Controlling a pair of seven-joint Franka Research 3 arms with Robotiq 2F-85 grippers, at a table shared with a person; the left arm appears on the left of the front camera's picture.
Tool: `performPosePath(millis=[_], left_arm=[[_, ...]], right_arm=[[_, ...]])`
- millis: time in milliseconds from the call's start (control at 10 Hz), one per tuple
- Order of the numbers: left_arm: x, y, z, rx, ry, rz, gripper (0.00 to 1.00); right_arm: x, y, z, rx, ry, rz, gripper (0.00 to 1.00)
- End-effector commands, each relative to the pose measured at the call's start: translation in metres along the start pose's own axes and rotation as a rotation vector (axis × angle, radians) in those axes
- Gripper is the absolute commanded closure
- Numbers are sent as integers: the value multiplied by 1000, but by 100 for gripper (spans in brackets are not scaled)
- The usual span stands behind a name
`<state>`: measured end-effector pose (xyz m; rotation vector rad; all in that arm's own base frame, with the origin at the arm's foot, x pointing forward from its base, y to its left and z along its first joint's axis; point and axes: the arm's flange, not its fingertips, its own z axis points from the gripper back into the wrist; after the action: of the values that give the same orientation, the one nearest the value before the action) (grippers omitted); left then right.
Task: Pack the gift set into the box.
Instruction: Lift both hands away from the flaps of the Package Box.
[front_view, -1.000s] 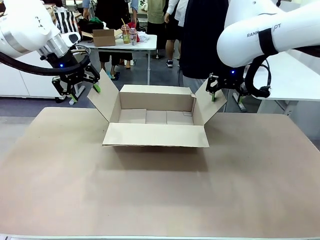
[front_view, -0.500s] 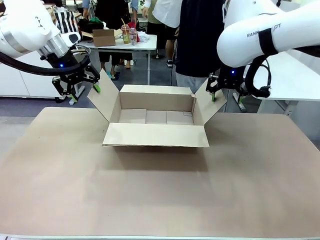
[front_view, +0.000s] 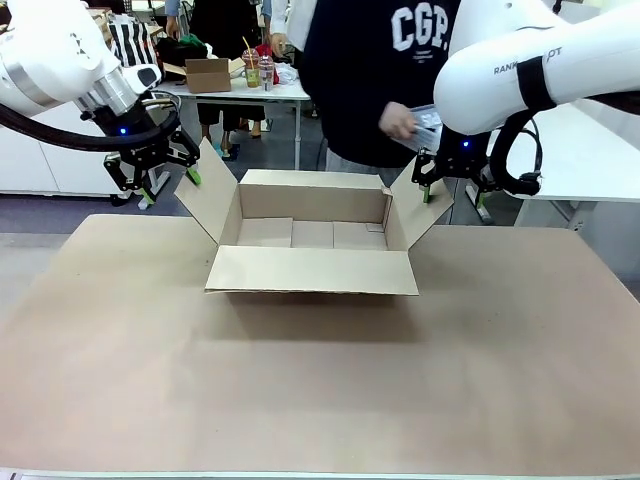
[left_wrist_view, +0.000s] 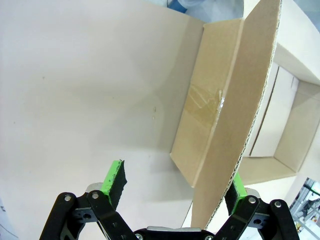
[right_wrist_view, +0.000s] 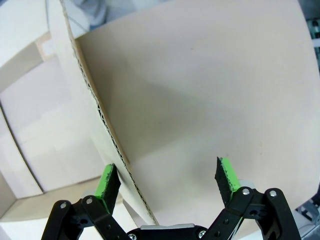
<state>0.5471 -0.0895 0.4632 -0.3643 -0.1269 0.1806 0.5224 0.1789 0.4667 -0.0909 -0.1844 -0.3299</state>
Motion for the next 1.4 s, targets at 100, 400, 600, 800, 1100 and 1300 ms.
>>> performPosePath(millis=[100,400,600,800,1100,1300], left_arm=[[-1,-1,2,15,-6,12,0],[-1,-1,2,15,-6,12,0],[-1,-1,2,15,-6,12,0],[-1,-1,2,15,-6,12,0],[-1,-1,2,15,-6,12,0],[-1,-1,2,15,-6,12,0]], right_arm=[[3,3,2,-24,-12,-17,0],[3,3,2,-24,-12,-17,0],[3,3,2,-24,-12,-17,0],[3,3,2,-24,-12,-17,0],[3,3,2,-24,-12,-17,0],[3,3,2,-24,-12,-17,0]])
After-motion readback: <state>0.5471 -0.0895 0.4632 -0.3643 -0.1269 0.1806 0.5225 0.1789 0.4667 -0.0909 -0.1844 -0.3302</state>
